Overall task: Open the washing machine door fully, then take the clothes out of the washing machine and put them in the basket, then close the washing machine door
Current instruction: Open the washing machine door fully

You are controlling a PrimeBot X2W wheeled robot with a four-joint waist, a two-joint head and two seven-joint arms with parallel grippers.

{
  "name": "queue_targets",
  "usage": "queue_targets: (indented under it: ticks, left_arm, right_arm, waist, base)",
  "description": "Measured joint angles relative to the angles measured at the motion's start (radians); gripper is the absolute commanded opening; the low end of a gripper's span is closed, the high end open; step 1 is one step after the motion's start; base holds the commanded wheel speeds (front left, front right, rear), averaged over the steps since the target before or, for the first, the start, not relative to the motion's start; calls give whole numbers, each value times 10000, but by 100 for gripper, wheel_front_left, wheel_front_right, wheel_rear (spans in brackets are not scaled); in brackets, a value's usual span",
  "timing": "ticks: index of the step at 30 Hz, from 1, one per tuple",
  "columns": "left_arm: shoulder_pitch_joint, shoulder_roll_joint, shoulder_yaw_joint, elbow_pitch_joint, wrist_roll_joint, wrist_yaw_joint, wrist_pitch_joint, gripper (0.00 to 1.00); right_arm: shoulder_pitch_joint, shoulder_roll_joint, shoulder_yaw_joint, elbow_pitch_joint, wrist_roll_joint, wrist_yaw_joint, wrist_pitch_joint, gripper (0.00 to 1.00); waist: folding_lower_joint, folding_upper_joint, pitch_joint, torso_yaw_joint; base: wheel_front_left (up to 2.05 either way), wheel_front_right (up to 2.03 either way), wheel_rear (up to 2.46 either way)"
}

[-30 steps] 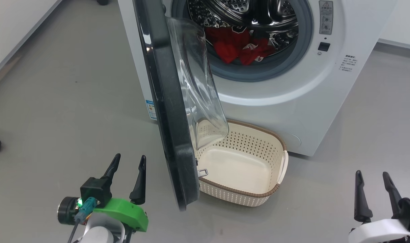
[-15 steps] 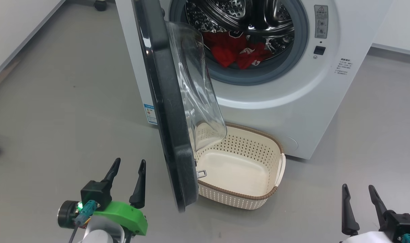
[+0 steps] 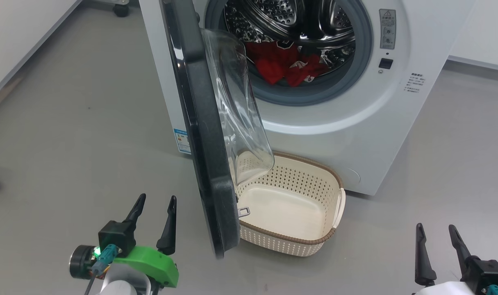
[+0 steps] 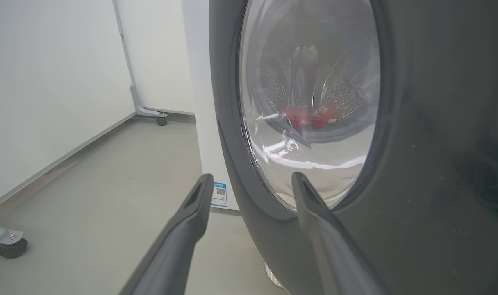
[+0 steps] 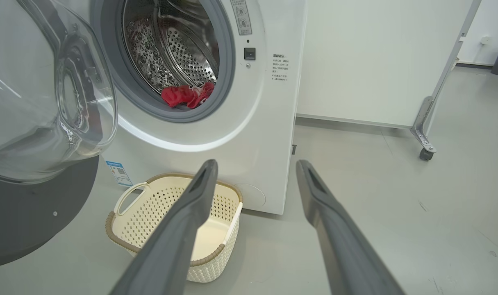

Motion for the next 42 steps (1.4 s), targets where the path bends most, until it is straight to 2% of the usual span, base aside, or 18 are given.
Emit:
queue_targets:
  ticks: [2, 3, 4, 14, 18, 22, 29, 35, 42]
  left_arm:
    - [2, 0, -2, 17, 0, -8, 0, 98]
    - [3, 0, -6, 40, 0, -15, 0, 31]
    - [6, 0, -6, 54, 0, -38, 0, 0]
    - [6, 0, 50, 15, 2, -42, 0, 0]
    - [-19, -2, 221, -437, 35, -38, 0, 0]
    - [-145, -4, 566, -1183, 102, 23, 0, 0]
    - [-1002, -4, 871, -3572, 487, 104, -44, 0]
    - [-1406, -8, 284, -5310, 796, -100, -54, 0]
    - [-1264, -2, -993, -6002, 742, -617, -52, 0]
  right_arm:
    - [8, 36, -17, -10, -25, 0, 0, 100]
    - [12, 50, -27, -13, -31, 0, 0, 100]
    - [13, 58, -35, -17, -54, 0, 0, 100]
    - [60, 180, -107, -56, -157, -2, 0, 100]
    - [108, 205, -146, -81, -198, -2, 0, 100]
    - [135, 219, -201, -115, -209, 0, 0, 100]
    - [139, 253, -272, -169, -297, 2, 0, 100]
    - [141, 307, -307, -178, -384, 10, 0, 100]
    - [141, 382, -303, -176, -387, 29, 0, 100]
  waist:
    - [0, 0, -11, -7]
    - [0, 0, -17, -10]
    - [-1, 0, -21, -12]
    - [0, 0, -42, -7]
    - [0, 0, -41, 15]
    - [0, 0, -42, 52]
    - [0, 0, -46, 113]
    - [0, 0, -41, 145]
    - [0, 0, -29, 137]
  base:
    - [0, 0, 0]
    - [0, 0, 0]
    - [0, 0, 0]
    - [0, 0, 0]
    - [0, 0, 0]
    - [0, 0, 0]
    - [0, 0, 0]
    - [0, 0, 0]
    - [0, 0, 0]
